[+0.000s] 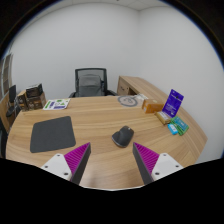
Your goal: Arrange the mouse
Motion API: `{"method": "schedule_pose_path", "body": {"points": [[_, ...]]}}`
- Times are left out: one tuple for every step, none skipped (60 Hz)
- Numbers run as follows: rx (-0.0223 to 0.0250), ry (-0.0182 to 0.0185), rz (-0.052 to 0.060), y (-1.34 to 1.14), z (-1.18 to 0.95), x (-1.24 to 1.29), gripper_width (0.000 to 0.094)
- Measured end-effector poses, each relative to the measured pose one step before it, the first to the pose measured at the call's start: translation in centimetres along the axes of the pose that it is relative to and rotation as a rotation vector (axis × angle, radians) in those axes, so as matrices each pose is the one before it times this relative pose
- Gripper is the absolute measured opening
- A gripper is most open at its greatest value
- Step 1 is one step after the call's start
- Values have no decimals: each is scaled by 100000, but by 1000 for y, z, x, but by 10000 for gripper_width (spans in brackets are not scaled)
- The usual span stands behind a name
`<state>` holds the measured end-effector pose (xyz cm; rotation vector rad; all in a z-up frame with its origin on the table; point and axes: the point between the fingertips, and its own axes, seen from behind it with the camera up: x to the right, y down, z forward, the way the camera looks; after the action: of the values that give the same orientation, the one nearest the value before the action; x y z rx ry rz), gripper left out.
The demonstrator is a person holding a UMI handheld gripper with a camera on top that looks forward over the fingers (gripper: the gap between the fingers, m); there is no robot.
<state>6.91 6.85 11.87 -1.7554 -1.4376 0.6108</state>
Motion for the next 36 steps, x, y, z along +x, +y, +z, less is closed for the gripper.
{"method": "schedule_pose_path", "body": {"points": [[-172,421,-49,150,194,556,863],[-161,500,-49,141,199,588,862],[-119,592,-73,129,182,591,860],[-174,601,-96,144,186,568,862],[-205,580,-81,160,191,535,862],[-247,453,-22,151,203,463,863],[-188,370,-3,144,224,458,860],[-186,269,107,138,209,452,861],[-264,194,155,146,195,360,862],[-140,-174,147,169,197,450,861],[-280,-1,104,128,233,328,861],[-233,6,140,114,234,318,861],[-268,111,158,105,260,326,861],[-235,69,94,117,265,325,860],[-209,-46,109,98,270,222,860],[-152,-198,7,79,261,161,859],[-97,-263,-61,69,265,118,858],[-168,-248,-142,80,278,89,860],[-236,-223,-165,121,540,286,860],[-232,-103,-116,118,212,69,858],[-347,124,-95,90,51,-50,858],[-216,-78,-66,64,244,42,858],[-124,-155,-20,45,261,23,859],[-64,-244,-25,25,245,5,860],[-32,-326,-78,19,284,-7,859],[-100,-341,-159,47,280,-38,860],[-193,-390,-173,65,294,-40,859],[-220,-487,-91,43,311,-55,861],[-159,-543,-66,22,293,-71,860],[-131,-551,-115,21,307,-67,859],[-220,-627,-146,22,345,-1,859],[-221,-636,-117,37,296,-89,859],[-218,-554,-65,20,290,-97,858],[-130,-520,-122,8,304,-65,858],[-178,-382,-245,36,399,-33,859],[-275,-372,-310,37,347,-70,859]]}}
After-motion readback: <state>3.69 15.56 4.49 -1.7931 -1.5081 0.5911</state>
